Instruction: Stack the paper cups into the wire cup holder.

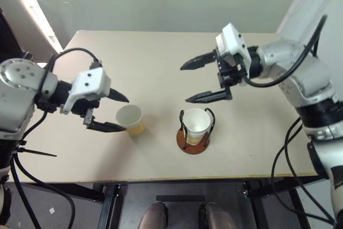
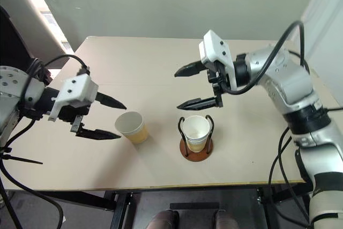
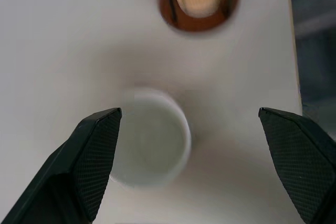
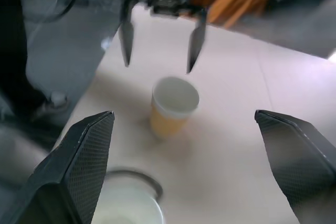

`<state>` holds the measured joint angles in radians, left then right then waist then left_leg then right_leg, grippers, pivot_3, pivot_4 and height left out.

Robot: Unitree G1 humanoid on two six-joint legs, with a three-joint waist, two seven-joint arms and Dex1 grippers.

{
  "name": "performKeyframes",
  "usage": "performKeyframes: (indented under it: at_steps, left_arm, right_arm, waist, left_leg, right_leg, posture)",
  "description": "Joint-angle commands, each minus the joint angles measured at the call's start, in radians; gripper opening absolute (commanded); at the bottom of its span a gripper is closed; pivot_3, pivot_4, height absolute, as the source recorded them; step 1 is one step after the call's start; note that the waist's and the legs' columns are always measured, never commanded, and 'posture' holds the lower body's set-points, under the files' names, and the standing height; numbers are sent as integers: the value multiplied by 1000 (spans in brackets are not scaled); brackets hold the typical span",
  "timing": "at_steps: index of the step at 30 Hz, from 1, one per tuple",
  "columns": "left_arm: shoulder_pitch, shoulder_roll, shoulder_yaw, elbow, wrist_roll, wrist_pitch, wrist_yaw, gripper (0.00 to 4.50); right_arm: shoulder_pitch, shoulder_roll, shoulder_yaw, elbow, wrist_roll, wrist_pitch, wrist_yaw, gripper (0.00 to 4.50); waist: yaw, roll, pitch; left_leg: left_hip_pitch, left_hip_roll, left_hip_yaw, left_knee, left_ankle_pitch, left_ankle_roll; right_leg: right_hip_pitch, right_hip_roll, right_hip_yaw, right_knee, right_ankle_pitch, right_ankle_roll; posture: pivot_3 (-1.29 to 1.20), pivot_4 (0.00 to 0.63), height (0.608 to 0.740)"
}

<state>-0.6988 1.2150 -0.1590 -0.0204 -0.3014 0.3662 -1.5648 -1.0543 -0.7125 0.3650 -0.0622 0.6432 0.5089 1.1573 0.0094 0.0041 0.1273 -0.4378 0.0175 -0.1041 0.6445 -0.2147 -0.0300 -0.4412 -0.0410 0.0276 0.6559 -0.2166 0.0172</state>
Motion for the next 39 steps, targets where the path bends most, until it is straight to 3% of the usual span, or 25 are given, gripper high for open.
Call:
performKeyframes:
  at_steps: [1, 12, 16, 21, 26, 29, 35, 39]
  left_arm:
    - [-48, -12, -45, 30, 44, -60, -49, 4500]
    - [-93, -144, -202, 134, 286, -201, -3, 4500]
    - [-92, -165, -193, 134, 295, -224, -21, 3659]
    - [-114, -188, -180, 160, 294, -220, -22, 1833]
    - [-119, -178, -164, 165, 273, -219, -45, 32]
    - [-137, -174, -156, 177, 252, -226, -49, 32]
    - [-284, -175, -147, 223, -1, -166, -50, 32]
    - [-444, -213, -192, 271, -139, -179, -50, 32]
  right_arm:
    - [20, 8, -98, -111, 22, 81, -71, 4448]
    - [95, -3, -168, -237, -4, 197, -112, 4448]
    - [101, -13, -175, -256, -12, 208, -108, 4500]
    - [114, -52, -177, -276, -36, 199, -77, 4500]
    - [172, -167, -240, -330, 8, 210, 21, 4500]
    - [212, -234, -282, -336, 15, 204, 64, 4500]
    - [357, -409, -456, -312, 57, 186, 199, 4500]
    - [512, -464, -618, -280, 48, 164, 210, 4500]
  waist:
    - [-1, 0, 0]
    - [-2, 0, 0]
    - [-3, 0, 0]
    - [-2, -1, 0]
    - [0, -1, 0]
    - [1, -1, 0]
    - [11, -1, 0]
    - [12, -1, 0]
  left_leg:
    - [-1, 0, 0, 0, 0, 0]
    - [-2, 0, 0, 1, 1, 0]
    - [-2, 0, 0, 1, 1, 0]
    - [-2, 0, 0, 2, 1, 0]
    - [-2, 0, 1, 2, 1, 0]
    - [-3, 0, 1, 2, 1, 0]
    - [-4, 0, 1, 3, 2, 0]
    - [-5, 0, 1, 3, 2, 1]
  right_leg:
    - [-1, 0, 0, 0, 0, 0]
    - [-2, 0, 0, 1, 3, 5]
    - [-2, 0, 0, 1, 4, 7]
    - [-2, 0, 0, 1, 5, 8]
    - [-2, 0, 0, 0, 6, 10]
    - [-2, 0, 0, 0, 6, 11]
    - [-1, 0, 0, -1, 7, 12]
    - [0, 0, 1, -5, 9, 16]
  posture:
    - [0, 150, 740]
    - [0, 150, 740]
    - [0, 150, 740]
    - [0, 150, 740]
    - [0, 150, 740]
    - [0, 150, 740]
    - [0, 150, 740]
    - [0, 150, 740]
